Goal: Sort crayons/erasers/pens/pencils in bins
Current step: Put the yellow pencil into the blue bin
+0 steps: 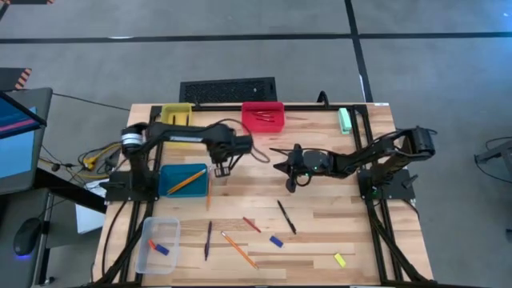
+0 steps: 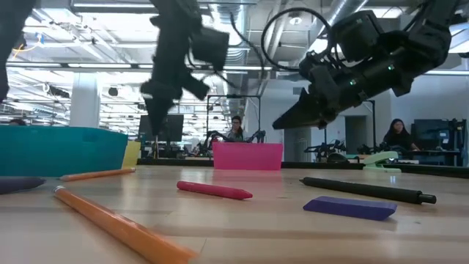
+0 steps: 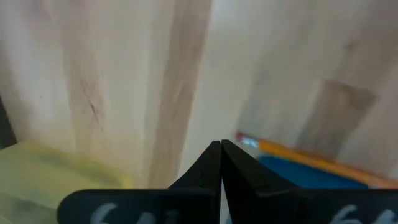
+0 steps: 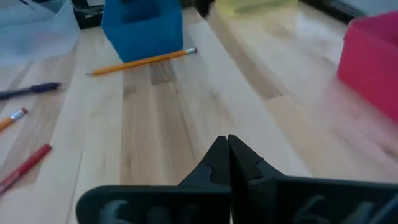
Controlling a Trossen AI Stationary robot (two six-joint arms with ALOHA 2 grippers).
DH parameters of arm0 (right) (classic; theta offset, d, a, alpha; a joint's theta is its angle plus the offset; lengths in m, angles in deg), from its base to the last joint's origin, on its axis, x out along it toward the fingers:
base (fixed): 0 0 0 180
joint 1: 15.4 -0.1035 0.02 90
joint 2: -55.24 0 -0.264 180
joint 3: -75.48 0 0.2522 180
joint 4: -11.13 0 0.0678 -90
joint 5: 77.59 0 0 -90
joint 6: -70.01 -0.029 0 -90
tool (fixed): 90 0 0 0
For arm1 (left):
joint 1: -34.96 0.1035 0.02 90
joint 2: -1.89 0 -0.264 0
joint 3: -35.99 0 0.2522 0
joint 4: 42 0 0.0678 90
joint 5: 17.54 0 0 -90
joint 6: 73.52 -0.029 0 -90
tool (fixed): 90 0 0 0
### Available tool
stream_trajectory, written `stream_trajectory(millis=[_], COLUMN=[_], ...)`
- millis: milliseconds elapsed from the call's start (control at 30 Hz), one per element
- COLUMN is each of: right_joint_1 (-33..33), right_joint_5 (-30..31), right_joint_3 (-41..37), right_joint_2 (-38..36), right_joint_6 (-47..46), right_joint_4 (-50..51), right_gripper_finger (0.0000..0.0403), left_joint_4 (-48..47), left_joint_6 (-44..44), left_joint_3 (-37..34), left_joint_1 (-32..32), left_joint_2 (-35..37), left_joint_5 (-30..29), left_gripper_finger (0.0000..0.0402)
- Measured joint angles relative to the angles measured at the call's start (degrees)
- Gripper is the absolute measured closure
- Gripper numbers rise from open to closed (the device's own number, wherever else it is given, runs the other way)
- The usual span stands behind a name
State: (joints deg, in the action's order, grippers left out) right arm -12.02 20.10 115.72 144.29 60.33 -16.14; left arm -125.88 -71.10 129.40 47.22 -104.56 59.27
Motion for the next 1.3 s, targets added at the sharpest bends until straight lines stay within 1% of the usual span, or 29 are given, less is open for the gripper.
stream_trajectory(millis=[100, 233, 333, 500, 633, 733, 867, 967, 1067, 1167, 1300], right_joint_1=[0.9, 2.6, 4.2, 7.0, 8.1, 8.1, 8.1, 8.1, 8.1, 8.1, 8.0], right_joint_5=[0.0, 0.0, 0.0, 0.0, -0.1, -0.1, -0.2, -0.4, -0.4, -0.5, -0.5], right_joint_3=[-0.1, -0.1, -0.1, 0.0, 0.0, 0.0, -0.1, -0.1, -0.1, -0.1, -0.1], right_joint_2=[-1.5, -4.6, -7.0, -9.6, -9.7, -8.9, -8.1, -8.1, -8.1, -8.1, -8.1], right_joint_6=[1.5, 3.7, 5.5, 6.3, 6.6, 6.7, 6.7, 6.7, 6.7, 6.7, 6.7], right_joint_4=[0.2, 2.5, 4.1, 5.7, 6.1, 5.3, 4.6, 4.6, 4.6, 4.6, 4.6], right_gripper_finger=[0.0401, 0.0401, 0.0401, 0.0401, 0.0402, 0.0402, 0.0402, 0.0402, 0.0402, 0.0402, 0.0402], left_joint_4=[0.0, -1.2, -3.2, -3.1, -2.3, -2.3, -3.1, -3.0, -3.4, -6.4, -6.8], left_joint_6=[-0.3, -0.5, -4.7, -12.9, -16.4, -17.6, -19.5, -20.5, -21.2, -20.2, -19.3], left_joint_3=[1.6, 2.0, 1.8, 1.7, 1.7, 1.7, 1.7, 1.7, 1.7, 1.7, 1.7], left_joint_1=[2.7, 4.7, 4.9, 4.3, 4.3, 4.3, 3.6, 2.6, 2.1, 2.1, 1.9], left_joint_2=[-3.6, -6.2, -6.8, -7.2, -7.2, -8.8, -12.8, -13.9, -13.7, -13.6, -13.6], left_joint_5=[0.8, 1.1, 1.5, 1.6, 1.4, 0.8, -1.8, -4.1, -3.2, -1.6, -0.8], left_gripper_finger=[0.0401, 0.0401, 0.0401, 0.0401, 0.0401, 0.0401, 0.0401, 0.0401, 0.0401, 0.0401, 0.0401])
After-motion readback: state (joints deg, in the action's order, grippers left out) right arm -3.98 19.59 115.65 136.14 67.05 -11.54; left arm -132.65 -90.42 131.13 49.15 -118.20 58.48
